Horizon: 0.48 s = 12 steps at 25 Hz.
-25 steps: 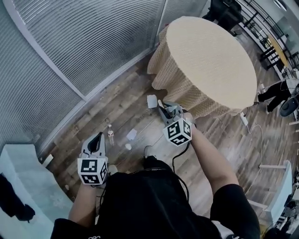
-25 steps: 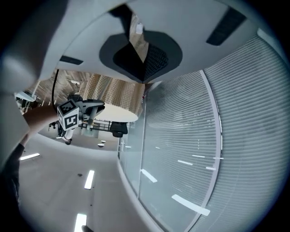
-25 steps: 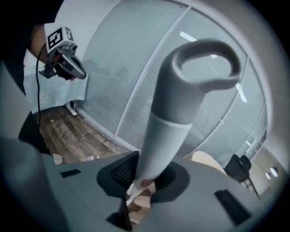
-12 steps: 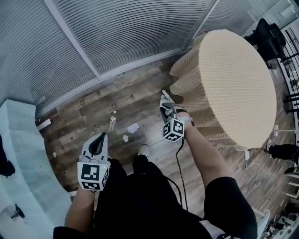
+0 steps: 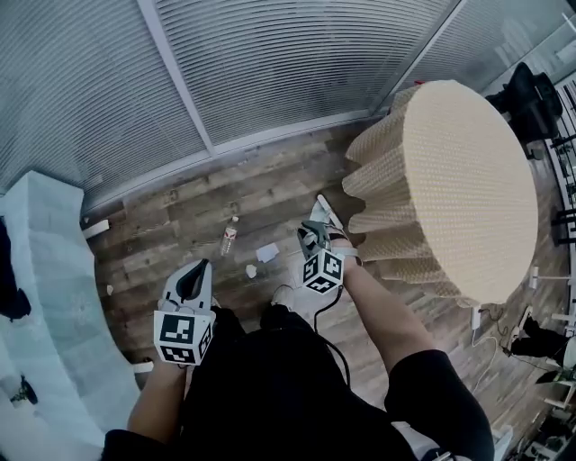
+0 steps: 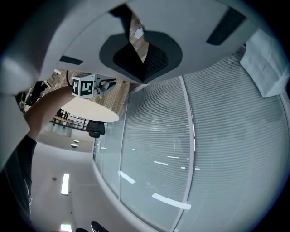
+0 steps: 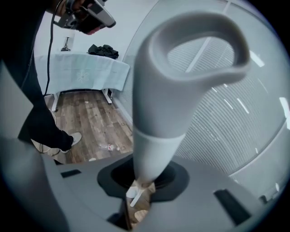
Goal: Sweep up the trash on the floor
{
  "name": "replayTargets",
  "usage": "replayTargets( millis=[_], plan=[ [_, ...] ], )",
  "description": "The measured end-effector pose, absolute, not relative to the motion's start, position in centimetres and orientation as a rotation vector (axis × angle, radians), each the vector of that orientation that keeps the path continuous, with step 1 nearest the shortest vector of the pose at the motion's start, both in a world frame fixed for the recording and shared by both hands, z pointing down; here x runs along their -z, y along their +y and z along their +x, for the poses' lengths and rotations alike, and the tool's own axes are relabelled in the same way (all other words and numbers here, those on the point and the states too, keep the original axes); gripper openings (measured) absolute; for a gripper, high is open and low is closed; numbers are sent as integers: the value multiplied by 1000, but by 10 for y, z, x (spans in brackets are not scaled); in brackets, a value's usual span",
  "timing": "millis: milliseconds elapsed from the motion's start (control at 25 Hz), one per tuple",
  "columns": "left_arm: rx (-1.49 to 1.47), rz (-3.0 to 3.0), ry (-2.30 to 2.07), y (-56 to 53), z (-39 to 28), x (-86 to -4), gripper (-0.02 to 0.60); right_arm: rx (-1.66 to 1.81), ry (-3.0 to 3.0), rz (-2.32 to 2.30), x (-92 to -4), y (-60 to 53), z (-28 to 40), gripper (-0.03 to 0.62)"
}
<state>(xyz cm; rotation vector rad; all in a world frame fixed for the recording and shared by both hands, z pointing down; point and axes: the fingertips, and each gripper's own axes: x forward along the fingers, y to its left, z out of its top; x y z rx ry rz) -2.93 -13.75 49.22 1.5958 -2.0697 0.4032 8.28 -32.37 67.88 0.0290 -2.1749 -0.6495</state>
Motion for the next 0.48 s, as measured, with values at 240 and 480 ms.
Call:
replayTargets(
  millis=[240,480],
  plan=[
    [-393,1613,-2076,-124,-29,-488,-3,589,-2276,-40,-651,-266,61,77],
    [-369,1560,-2088,-108,-41,-495,-3,530,-2375,-102,-619,-222,33,77]
  ],
)
